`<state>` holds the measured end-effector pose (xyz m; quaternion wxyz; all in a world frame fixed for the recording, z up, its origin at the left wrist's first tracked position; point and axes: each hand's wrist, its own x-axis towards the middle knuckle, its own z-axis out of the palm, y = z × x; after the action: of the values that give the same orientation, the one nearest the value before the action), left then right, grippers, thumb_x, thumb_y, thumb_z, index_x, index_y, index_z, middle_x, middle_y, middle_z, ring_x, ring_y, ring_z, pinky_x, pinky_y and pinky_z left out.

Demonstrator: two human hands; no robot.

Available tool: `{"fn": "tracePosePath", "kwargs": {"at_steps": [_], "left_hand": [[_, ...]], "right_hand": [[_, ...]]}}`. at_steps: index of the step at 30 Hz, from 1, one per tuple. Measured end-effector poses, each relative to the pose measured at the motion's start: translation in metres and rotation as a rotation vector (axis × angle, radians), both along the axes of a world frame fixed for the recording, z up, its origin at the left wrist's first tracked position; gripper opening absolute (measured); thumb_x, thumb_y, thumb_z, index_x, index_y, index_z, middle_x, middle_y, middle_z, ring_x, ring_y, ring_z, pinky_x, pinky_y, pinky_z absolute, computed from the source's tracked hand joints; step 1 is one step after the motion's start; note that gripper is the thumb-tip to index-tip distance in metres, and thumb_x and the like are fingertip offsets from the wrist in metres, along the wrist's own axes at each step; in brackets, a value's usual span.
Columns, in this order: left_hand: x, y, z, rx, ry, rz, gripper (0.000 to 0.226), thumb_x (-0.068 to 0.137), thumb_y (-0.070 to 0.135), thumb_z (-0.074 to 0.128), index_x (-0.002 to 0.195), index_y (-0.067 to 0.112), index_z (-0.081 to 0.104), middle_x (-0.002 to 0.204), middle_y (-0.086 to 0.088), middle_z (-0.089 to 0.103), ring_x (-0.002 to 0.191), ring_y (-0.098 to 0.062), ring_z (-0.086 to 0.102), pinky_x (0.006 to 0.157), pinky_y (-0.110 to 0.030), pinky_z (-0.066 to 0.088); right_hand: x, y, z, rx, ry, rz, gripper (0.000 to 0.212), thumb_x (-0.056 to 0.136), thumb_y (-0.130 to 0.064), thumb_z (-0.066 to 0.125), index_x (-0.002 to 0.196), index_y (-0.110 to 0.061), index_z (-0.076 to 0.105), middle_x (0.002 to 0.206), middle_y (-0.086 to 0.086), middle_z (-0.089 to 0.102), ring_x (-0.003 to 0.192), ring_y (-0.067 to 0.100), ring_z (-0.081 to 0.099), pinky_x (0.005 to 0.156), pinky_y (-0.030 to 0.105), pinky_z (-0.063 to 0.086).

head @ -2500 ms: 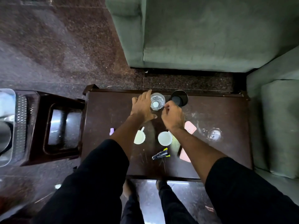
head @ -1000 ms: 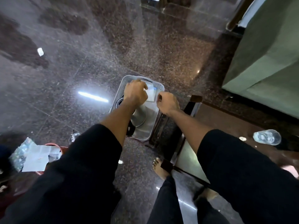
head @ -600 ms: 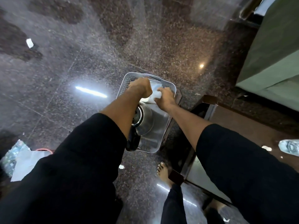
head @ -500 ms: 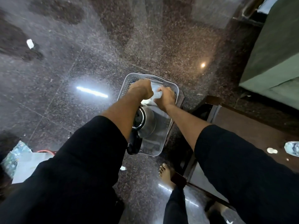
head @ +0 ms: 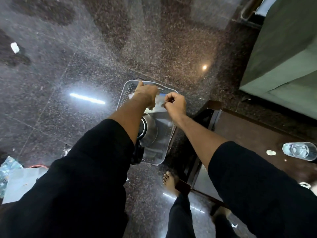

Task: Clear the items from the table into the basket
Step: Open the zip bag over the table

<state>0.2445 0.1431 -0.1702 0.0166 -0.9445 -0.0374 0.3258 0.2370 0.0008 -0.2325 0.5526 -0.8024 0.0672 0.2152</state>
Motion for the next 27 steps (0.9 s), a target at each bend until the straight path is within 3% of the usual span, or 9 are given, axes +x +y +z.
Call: {"fn": "tracePosePath", "kwargs": {"at_steps": [3,7,10,12,14,17,19,21,27], "left_hand": [[-0.007,-0.012,0.011,-0.056,-0.108,0.076,0.043,0.091,0.025,0.07,0.132,0.018,0.065,0.132,-0.008,0.068,0.125,-0.03,0.063,0.105,-0.042,0.046],[-0.014,-0.013,0.034,-0.101,-0.186,0.127,0.031,0.088,0.023,0.069,0.119,0.021,0.072,0.122,-0.01,0.071,0.115,-0.035,0.068,0.094,-0.046,0.056],[-0.018,-0.007,0.053,-0.16,-0.237,0.089,0.024,0.088,0.025,0.069,0.112,0.026,0.075,0.114,-0.008,0.073,0.109,-0.034,0.069,0.089,-0.045,0.058],[-0.022,-0.006,0.066,-0.183,-0.282,0.048,0.021,0.088,0.024,0.072,0.108,0.029,0.078,0.109,-0.004,0.075,0.106,-0.031,0.07,0.084,-0.039,0.055],[-0.027,-0.007,0.077,-0.213,-0.312,-0.005,0.02,0.088,0.021,0.073,0.106,0.029,0.079,0.106,-0.002,0.077,0.104,-0.031,0.07,0.08,-0.037,0.054],[-0.038,-0.011,0.095,-0.22,-0.309,-0.069,0.027,0.085,0.021,0.075,0.11,0.031,0.077,0.11,-0.002,0.077,0.106,-0.033,0.069,0.082,-0.038,0.053],[-0.043,-0.011,0.105,-0.191,-0.278,-0.103,0.043,0.083,0.018,0.076,0.122,0.036,0.074,0.12,-0.002,0.075,0.115,-0.032,0.066,0.091,-0.038,0.05],[-0.05,-0.013,0.116,-0.181,-0.223,-0.14,0.055,0.08,0.01,0.074,0.127,0.039,0.071,0.125,0.003,0.072,0.121,-0.027,0.064,0.098,-0.035,0.044],[-0.059,-0.01,0.134,-0.221,-0.066,0.0,0.063,0.077,0.001,0.059,0.12,0.046,0.066,0.125,0.013,0.063,0.118,-0.015,0.059,0.107,-0.033,0.039]], "right_hand": [[-0.002,-0.011,0.015,-0.09,-0.042,-0.091,0.013,0.078,-0.008,0.063,0.068,-0.015,0.067,0.066,-0.005,0.067,0.066,0.012,0.06,0.067,0.04,0.056],[-0.009,-0.029,0.037,-0.315,-0.048,-0.252,0.027,0.091,-0.029,0.057,0.069,-0.014,0.062,0.071,0.002,0.066,0.069,0.023,0.061,0.059,0.035,0.048],[-0.009,-0.031,0.049,-0.285,0.203,-0.255,0.049,0.089,-0.062,0.06,0.072,-0.016,0.069,0.074,0.005,0.072,0.061,0.024,0.07,0.058,0.034,0.059],[-0.006,-0.031,0.057,-0.004,0.463,-0.266,0.059,0.087,-0.072,0.058,0.097,-0.016,0.072,0.087,0.014,0.076,0.062,0.028,0.075,0.056,0.039,0.063],[-0.001,-0.028,0.069,0.23,0.617,-0.226,0.056,0.092,-0.067,0.057,0.113,-0.016,0.067,0.098,0.019,0.076,0.073,0.03,0.075,0.061,0.038,0.063],[0.001,-0.019,0.093,0.302,0.514,-0.288,0.008,0.095,-0.019,0.065,0.101,-0.016,0.068,0.091,0.01,0.073,0.072,0.024,0.07,0.057,0.034,0.058],[-0.001,-0.015,0.107,0.262,0.439,-0.282,0.023,0.092,0.004,0.056,0.092,-0.016,0.069,0.076,0.004,0.071,0.057,0.015,0.067,0.054,0.029,0.055],[-0.006,-0.016,0.118,0.273,0.399,-0.239,0.034,0.093,0.011,0.051,0.091,-0.018,0.069,0.071,0.0,0.071,0.047,0.006,0.064,0.048,0.023,0.052],[-0.017,-0.044,0.148,0.275,0.233,-0.143,0.037,0.095,0.016,0.047,0.081,-0.014,0.063,0.06,-0.009,0.072,0.053,0.001,0.064,0.05,0.022,0.052]]}}
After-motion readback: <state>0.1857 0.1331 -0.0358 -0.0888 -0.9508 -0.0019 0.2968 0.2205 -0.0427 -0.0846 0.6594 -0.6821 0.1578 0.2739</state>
